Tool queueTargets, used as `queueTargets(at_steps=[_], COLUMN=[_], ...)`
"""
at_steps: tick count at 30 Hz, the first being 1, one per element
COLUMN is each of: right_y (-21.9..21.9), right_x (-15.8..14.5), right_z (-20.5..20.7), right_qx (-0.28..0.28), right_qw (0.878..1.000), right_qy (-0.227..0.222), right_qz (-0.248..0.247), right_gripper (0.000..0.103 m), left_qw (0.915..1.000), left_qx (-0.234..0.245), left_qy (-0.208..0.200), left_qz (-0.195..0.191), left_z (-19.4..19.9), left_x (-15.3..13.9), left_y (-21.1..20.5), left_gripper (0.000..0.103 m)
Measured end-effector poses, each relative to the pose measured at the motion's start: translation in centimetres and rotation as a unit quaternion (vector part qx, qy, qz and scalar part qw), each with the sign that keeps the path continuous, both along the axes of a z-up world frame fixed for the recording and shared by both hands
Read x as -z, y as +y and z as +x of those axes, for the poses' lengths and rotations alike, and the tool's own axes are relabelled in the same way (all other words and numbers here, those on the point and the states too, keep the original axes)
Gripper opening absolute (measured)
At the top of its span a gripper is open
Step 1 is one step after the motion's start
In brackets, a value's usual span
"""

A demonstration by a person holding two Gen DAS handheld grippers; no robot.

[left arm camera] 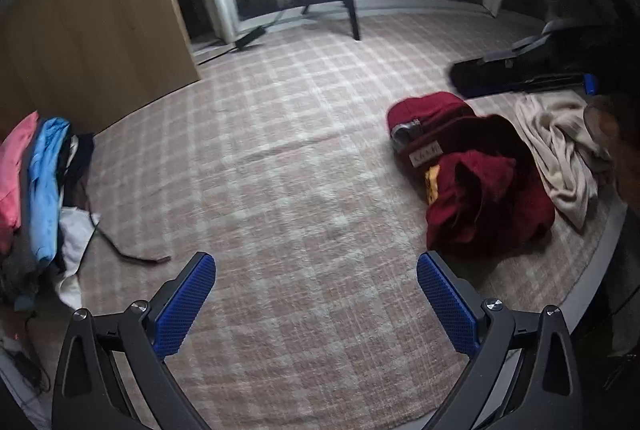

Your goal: Fold clothes

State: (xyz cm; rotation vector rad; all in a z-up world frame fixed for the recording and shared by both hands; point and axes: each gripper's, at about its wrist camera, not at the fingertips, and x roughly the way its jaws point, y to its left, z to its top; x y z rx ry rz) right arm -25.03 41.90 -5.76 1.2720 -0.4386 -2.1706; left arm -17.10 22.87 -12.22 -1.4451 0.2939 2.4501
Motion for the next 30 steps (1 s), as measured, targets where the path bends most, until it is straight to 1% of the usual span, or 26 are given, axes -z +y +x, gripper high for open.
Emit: queueTargets(at_steps=[1, 2, 3, 4, 7, 10, 11, 12, 14, 16, 17, 18, 19, 20, 24, 25, 28, 30], right_y=[-0.6, -0.3, 1.3, 2.8, 7.5, 12.2, 13.4, 13.7, 13.3, 12.8, 12.6, 12.3, 12.1, 11.9, 10.9, 9.8, 3.1, -1.4], right_x=[-0.6, -0.5, 0.7, 1.8, 5.3, 8.8, 10.1, 10.7, 10.2, 9.6, 9.3, 9.0, 8.8, 8.5, 7.4, 6.6, 2.6, -0.1], right_z=[-0.2, 0.0, 0.6, 1.3, 3.4, 5.5, 6.3, 6.9, 7.2, 7.5, 7.6, 7.7, 7.9, 8.0, 8.6, 8.3, 6.1, 4.7], right_qx=[-0.019, -0.021, -0.001, 0.019, 0.077, 0.135, 0.152, 0.159, 0.158, 0.157, 0.156, 0.156, 0.155, 0.155, 0.152, 0.143, 0.082, 0.041], right_qw=[1.000, 1.000, 1.000, 0.999, 0.990, 0.973, 0.968, 0.968, 0.971, 0.975, 0.976, 0.977, 0.979, 0.980, 0.984, 0.987, 0.996, 0.998], right_qy=[0.011, 0.013, 0.003, -0.007, -0.037, -0.066, -0.079, -0.087, -0.078, -0.069, -0.064, -0.059, -0.055, -0.050, -0.032, -0.023, 0.021, 0.051], right_qz=[-0.007, -0.001, 0.021, 0.044, 0.110, 0.175, 0.183, 0.175, 0.160, 0.145, 0.137, 0.130, 0.123, 0.115, 0.085, 0.075, 0.033, 0.005], right_gripper=[0.029, 0.044, 0.064, 0.069, 0.069, 0.069, 0.069, 0.069, 0.069, 0.067, 0.053, 0.029, 0.019, 0.004, 0.004, 0.004, 0.004, 0.004], left_qw=[1.0000, 0.9999, 0.9998, 0.9998, 0.9998, 0.9998, 0.9999, 0.9999, 0.9999, 0.9999, 1.0000, 1.0000, 0.9999, 0.9999, 0.9994, 0.9991, 0.9978, 0.9964], left_qx=[-0.006, -0.011, -0.016, -0.018, -0.019, -0.016, -0.013, -0.011, -0.007, -0.006, -0.006, -0.008, -0.011, -0.014, -0.029, -0.035, -0.058, -0.076], left_qy=[-0.001, -0.001, -0.001, 0.000, -0.002, -0.007, -0.007, -0.008, -0.008, -0.007, -0.005, -0.003, 0.001, 0.004, 0.019, 0.023, 0.032, 0.037], left_qz=[-0.001, -0.005, -0.009, -0.010, -0.005, -0.002, -0.003, -0.004, -0.005, -0.005, -0.004, -0.002, -0.001, 0.000, 0.003, 0.002, 0.009, 0.012], left_z=[0.0, 0.1, 0.2, 0.3, 0.5, 0.5, 0.4, 0.3, 0.2, -0.1, -0.3, -0.4, -0.4, -0.3, 0.1, 0.3, 0.9, 1.7], left_x=[-0.1, -0.1, -0.1, -0.1, 0.1, 0.1, 0.1, 0.1, -0.1, -0.3, -0.5, -0.8, -1.1, -1.4, -2.6, -2.8, -3.5, -3.8], left_y=[-0.3, -0.6, -0.8, -0.8, -0.8, -0.6, -0.5, -0.4, -0.1, 0.0, -0.2, -0.5, -0.9, -1.4, -3.5, -4.2, -7.1, -9.0], left_gripper=[0.101, 0.101, 0.101, 0.101, 0.101, 0.101, 0.101, 0.101, 0.101, 0.101, 0.101, 0.101, 0.101, 0.101, 0.101, 0.101, 0.101, 0.101])
